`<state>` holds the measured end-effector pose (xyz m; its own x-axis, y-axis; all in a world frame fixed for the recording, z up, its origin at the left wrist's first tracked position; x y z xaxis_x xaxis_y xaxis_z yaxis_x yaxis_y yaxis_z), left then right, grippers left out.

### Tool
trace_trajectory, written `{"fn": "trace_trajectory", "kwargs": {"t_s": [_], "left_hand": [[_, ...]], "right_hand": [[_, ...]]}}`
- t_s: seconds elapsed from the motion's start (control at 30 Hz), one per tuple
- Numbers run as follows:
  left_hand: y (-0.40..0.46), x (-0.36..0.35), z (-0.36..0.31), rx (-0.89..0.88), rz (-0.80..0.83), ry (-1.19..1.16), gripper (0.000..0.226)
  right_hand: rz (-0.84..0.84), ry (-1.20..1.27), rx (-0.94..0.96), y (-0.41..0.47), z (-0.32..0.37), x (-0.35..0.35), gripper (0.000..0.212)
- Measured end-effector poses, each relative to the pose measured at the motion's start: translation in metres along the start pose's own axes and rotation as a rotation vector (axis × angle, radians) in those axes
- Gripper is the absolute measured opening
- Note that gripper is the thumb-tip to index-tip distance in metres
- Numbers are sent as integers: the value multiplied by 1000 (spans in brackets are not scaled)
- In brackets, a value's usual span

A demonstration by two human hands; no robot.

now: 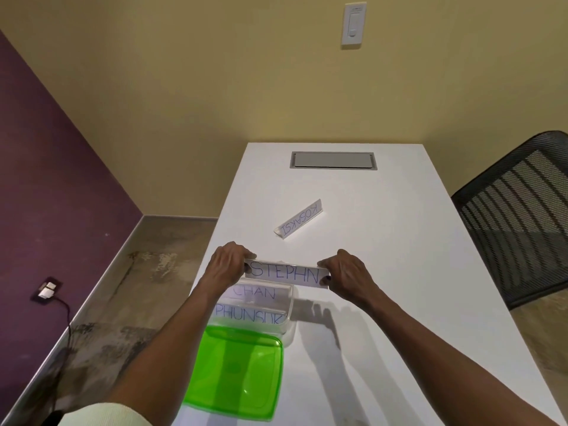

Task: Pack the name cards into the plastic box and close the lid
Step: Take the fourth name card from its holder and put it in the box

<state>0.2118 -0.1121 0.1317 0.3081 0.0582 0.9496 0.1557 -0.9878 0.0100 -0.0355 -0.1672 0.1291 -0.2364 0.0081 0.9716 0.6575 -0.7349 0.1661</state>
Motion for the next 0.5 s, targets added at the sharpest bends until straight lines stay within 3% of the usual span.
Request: {"fn": "trace_trajectory", "kwargs": {"t_s": [0.23, 0.5], "left_hand": [[-6, 5, 41, 41, 8, 31, 30], [-1, 4, 80, 133, 11, 4, 27]], "right_hand": [[133, -101, -1, 24, 34, -19, 21], [169, -113, 62, 49, 66, -39, 16]]}}
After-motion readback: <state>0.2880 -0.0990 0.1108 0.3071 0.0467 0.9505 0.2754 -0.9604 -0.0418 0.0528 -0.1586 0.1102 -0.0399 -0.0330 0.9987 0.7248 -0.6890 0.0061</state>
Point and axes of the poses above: each hand's wrist, its own y-axis towards the middle knuckle, its own x-axis out of the back of the hand, z = x × y, the point moved 7 cm from there along y, towards the middle knuckle, and after that the axes turned 2 degrees about -y, right-handed, at the moved point
